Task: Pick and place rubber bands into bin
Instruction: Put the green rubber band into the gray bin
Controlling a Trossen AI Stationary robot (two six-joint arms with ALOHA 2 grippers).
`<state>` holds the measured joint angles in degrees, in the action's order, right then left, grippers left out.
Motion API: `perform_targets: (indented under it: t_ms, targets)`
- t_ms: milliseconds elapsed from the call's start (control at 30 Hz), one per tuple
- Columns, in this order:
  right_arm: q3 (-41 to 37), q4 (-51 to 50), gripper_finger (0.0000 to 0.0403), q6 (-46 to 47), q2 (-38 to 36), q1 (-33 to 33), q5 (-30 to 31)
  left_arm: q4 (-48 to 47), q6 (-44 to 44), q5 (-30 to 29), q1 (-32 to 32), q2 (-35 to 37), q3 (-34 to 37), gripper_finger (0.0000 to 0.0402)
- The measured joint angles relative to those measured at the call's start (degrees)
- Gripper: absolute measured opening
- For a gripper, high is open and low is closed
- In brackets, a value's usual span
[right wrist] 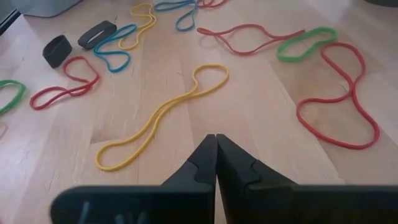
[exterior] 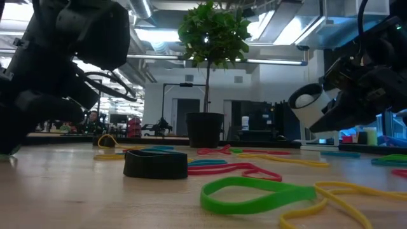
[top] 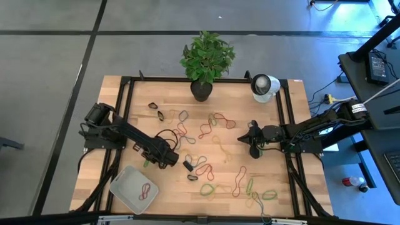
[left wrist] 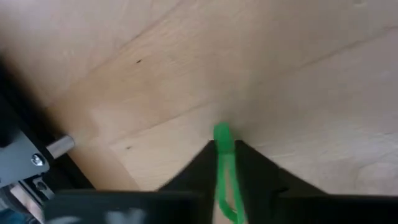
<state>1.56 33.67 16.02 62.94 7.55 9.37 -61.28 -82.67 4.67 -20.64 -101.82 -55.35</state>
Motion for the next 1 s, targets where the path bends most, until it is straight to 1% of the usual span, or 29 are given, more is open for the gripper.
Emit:
perform_targets:
  t_ms: [33,133,233,433,533,667,733,800,900,1000]
  targets:
    - [0.0,0.04,0.0012,-0.03,0.0,0.0,0.0,-0.02,0.29,0.01,0.0,0.0,0.0,0.0013]
    - [0.0,1.02,0.0012,-1.27,0.0,0.0,0.02,-0.91,1.61,0.22,0.07,-0.02,-0.94,0.0005]
    - [0.0,1.93,0.0012,-2.15,0.0,0.0,0.02,-4.27,4.34,0.39,0.07,-0.02,-4.38,0.0003]
    - [0.0,2.49,0.0012,-3.03,0.0,0.0,0.02,-21.11,8.3,-3.24,0.07,-0.02,-15.86,0.0003]
    - [0.0,2.48,0.0012,-3.03,0.0,0.0,0.02,-28.95,10.01,-3.67,-0.03,-0.01,-22.73,0.0003]
    - [0.0,2.49,0.0012,-3.1,-0.02,0.0,0.02,-27.45,12.14,-3.25,-1.37,2.11,-29.03,0.0002]
    - [0.0,2.55,0.0012,-3.22,-0.02,0.0,0.02,-28.76,9.4,-2.54,-2.41,2.32,-32.06,0.0002]
    - [0.0,2.96,0.0012,-4.0,-0.02,-0.02,0.04,-27.97,6.27,-1.94,-4.25,2.75,-33.25,0.0002]
    - [0.0,2.99,0.0012,-4.67,-0.24,-0.02,0.04,-26.91,0.48,-1.11,-8.29,3.37,-33.58,0.0002]
    - [0.0,2.99,0.0012,-4.88,-0.24,-0.07,0.11,-24.7,-8.13,0.89,-12.97,3.3,-32.04,0.0002]
